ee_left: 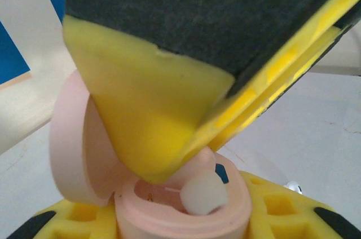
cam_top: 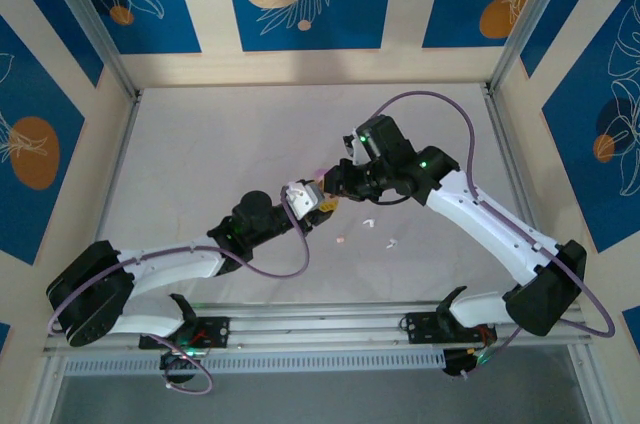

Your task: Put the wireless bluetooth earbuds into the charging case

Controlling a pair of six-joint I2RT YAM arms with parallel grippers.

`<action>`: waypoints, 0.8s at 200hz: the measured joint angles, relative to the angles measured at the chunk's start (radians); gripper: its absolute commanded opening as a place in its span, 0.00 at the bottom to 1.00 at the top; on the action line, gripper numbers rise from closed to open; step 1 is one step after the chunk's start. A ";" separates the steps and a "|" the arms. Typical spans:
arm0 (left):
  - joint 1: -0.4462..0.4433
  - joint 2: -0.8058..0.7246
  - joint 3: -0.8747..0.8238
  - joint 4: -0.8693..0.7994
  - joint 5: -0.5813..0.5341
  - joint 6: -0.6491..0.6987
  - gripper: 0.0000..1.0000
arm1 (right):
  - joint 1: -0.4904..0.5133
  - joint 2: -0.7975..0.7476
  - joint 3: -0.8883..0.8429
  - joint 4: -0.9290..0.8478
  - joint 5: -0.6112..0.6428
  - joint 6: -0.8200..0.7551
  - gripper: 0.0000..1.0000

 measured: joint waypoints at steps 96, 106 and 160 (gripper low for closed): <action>-0.001 0.000 0.000 0.020 -0.012 -0.026 0.30 | 0.037 0.013 0.041 -0.031 0.082 -0.008 0.24; -0.002 0.000 0.000 0.021 -0.012 -0.026 0.30 | 0.040 0.013 0.043 -0.032 0.092 -0.008 0.24; -0.002 0.006 0.000 0.032 -0.011 -0.057 0.30 | 0.066 0.013 0.051 -0.035 0.152 -0.013 0.23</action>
